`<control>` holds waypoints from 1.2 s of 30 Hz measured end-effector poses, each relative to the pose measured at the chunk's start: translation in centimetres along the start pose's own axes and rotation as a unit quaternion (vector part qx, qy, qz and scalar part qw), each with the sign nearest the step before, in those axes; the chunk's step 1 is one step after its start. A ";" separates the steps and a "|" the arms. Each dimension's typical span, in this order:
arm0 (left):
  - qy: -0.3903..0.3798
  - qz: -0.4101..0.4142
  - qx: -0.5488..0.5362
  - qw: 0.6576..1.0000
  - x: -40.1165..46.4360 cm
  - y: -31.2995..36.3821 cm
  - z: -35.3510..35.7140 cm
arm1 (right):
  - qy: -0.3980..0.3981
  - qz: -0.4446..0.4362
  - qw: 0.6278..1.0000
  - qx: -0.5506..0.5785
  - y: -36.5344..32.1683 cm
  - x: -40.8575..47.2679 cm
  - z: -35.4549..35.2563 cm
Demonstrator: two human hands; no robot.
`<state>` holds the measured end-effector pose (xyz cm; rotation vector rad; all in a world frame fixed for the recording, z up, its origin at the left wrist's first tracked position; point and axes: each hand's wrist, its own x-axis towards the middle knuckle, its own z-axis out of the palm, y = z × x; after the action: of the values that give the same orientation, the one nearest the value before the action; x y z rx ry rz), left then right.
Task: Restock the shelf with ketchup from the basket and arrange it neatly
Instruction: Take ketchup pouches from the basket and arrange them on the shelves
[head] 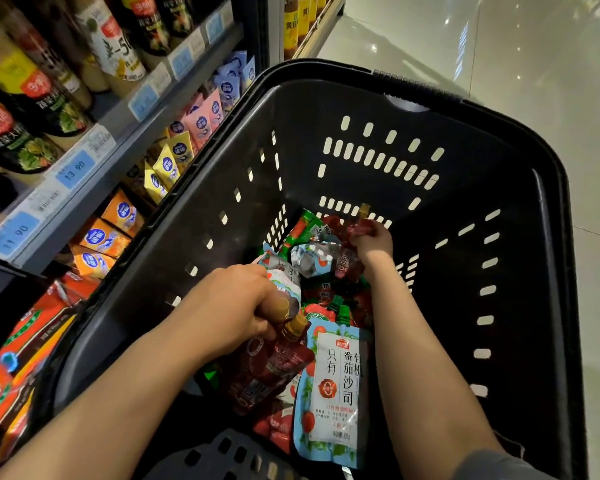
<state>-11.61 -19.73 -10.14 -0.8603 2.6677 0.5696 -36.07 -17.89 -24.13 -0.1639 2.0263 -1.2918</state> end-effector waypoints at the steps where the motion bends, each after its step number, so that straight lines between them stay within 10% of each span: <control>1: -0.002 -0.001 -0.002 1.000 0.0 0.0 0.0 | -0.018 -0.009 1.000 0.022 -0.4 -0.5 0.3; 7: -0.009 -0.006 -0.001 1.000 -0.1 0.1 0.0 | -0.132 0.038 0.973 0.187 -1.0 -2.7 1.0; 13: -0.016 0.000 -0.006 1.000 -0.2 0.2 -0.3 | -0.056 -0.064 0.970 -0.229 1.7 -1.1 3.0; 18: -0.027 0.001 0.000 1.000 -0.1 0.2 -0.2 | 0.065 -0.155 0.933 -0.320 2.4 2.4 -0.8; 25: -0.022 0.010 -0.010 1.000 0.0 -0.1 -0.2 | -0.069 -0.104 0.842 -0.525 5.7 5.8 -3.3; 36: -0.020 0.023 0.007 1.000 0.1 0.0 -0.1 | 0.006 -0.134 0.960 -0.246 6.0 6.2 -3.3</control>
<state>-11.73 -19.81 -10.13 -0.7770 2.6592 0.5712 -41.12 -15.34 -31.42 -0.6807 2.3621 -0.9118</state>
